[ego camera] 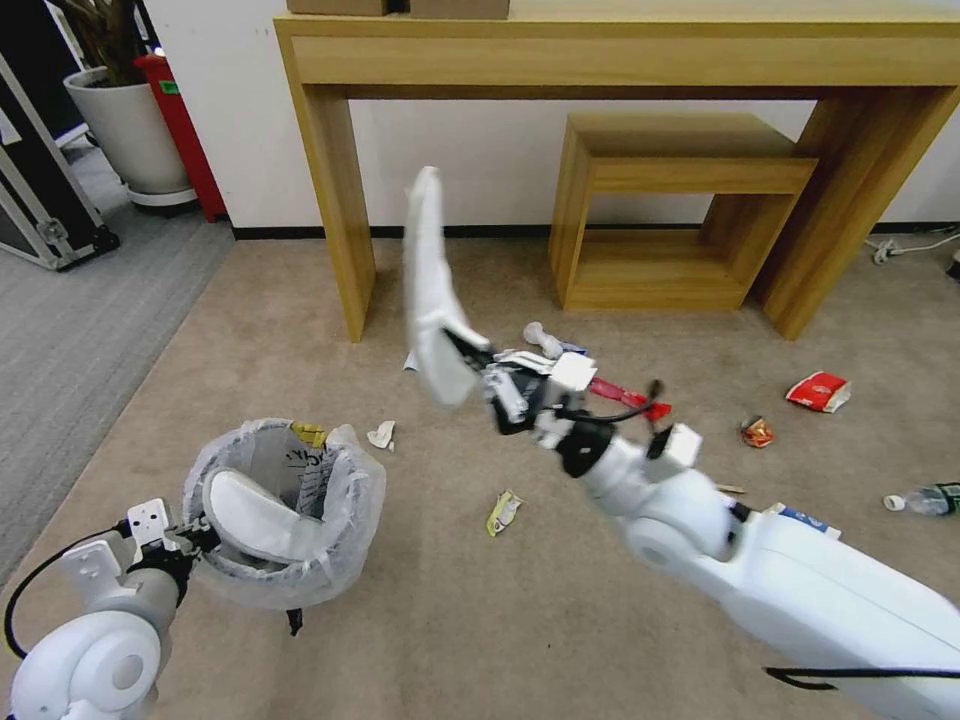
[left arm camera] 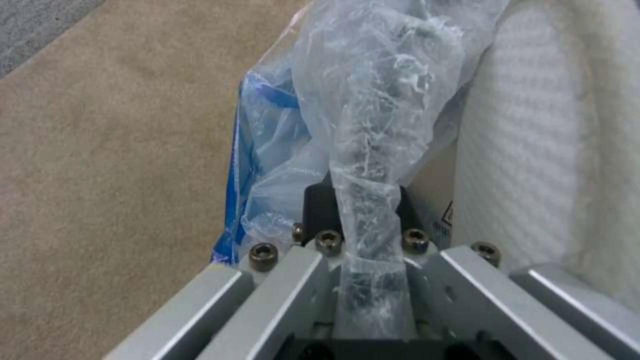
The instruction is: Pick up the trash bin and place the garbage on the floor into it.
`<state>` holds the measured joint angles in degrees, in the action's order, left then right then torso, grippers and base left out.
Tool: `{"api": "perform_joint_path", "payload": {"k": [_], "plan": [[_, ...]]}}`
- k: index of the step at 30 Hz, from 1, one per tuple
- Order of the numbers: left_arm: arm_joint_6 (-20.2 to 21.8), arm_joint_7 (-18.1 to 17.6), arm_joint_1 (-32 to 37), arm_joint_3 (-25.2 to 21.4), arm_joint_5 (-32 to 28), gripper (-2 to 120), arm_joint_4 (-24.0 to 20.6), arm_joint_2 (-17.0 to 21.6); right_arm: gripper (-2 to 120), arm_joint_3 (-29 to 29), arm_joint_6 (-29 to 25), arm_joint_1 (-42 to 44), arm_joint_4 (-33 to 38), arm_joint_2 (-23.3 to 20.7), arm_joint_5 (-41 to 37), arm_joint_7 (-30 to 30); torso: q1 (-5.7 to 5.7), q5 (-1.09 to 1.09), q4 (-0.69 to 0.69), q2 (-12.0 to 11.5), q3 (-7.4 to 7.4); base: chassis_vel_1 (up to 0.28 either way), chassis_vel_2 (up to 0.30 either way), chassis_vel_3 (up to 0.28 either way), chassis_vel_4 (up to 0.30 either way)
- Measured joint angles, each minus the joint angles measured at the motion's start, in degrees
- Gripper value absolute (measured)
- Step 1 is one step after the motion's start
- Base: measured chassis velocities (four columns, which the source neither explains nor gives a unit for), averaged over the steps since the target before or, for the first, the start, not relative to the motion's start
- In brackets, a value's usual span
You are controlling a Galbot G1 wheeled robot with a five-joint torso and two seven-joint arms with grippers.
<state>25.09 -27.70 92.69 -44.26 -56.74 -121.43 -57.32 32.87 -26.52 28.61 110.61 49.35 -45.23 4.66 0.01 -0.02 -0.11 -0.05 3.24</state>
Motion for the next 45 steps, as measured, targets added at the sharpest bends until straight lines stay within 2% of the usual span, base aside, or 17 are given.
{"api": "perform_joint_path", "payload": {"k": [1, 3, 7, 10, 20, 33, 45], "plan": [[0.0, 0.0, 0.0, 0.0, 0.0, 0, 0.0, 0.0, 0, 0.0, 0.0, 0.0, 0.0, 0.0, 0.0, 0.0, 0.00, 0.00, 0.00, 0.0, 0.00, 0.000, 0.000, 0.000, 0.000], [0.1, -0.1, 0.0, -0.2, -0.3, 0, -0.1, 0.0, 0, 4.6, -0.8, -1.7, -3.3, 3.0, 0.8, 0.0, 0.00, 0.01, 0.00, 0.0, 0.00, 0.000, 0.000, 0.000, 0.000], [0.1, -0.2, 0.0, -0.4, -0.5, 0, -0.1, 0.0, 0, 7.7, -1.4, -2.8, -6.5, 5.3, 1.9, 0.2, 0.00, 0.01, 0.00, 0.0, 0.00, 0.000, 0.000, 0.000, 0.000], [0.1, -0.2, -0.2, -0.6, -0.7, 0, -0.1, 0.0, 0, 12.3, -2.8, -4.5, -12.5, 9.7, 3.5, 0.4, 0.00, 0.00, 0.00, 0.0, -0.01, 0.000, 0.000, 0.000, 0.000], [0.0, -0.2, -0.7, -0.3, -0.8, 0, 0.1, -0.4, 0, 18.0, -4.3, -8.7, -20.0, 16.7, 4.3, 1.1, 0.00, 0.00, 0.00, 0.0, -0.01, 0.000, 0.000, 0.000, 0.000], [-0.1, -0.1, -0.4, -0.3, -1.1, 0, -0.7, -0.3, 0, 22.1, -5.1, -12.1, -28.3, 22.7, 4.3, 2.4, 0.00, 0.01, 0.00, 0.0, 0.00, 0.000, 0.000, 0.000, 0.000], [0.2, -0.1, 0.4, -0.5, -1.6, 0, -2.0, -0.2, 0, 24.3, -4.9, -13.5, -30.4, 23.9, 5.3, 1.6, 0.00, 0.02, -0.01, 0.0, -0.01, 0.000, 0.000, 0.000, 0.000]]}}
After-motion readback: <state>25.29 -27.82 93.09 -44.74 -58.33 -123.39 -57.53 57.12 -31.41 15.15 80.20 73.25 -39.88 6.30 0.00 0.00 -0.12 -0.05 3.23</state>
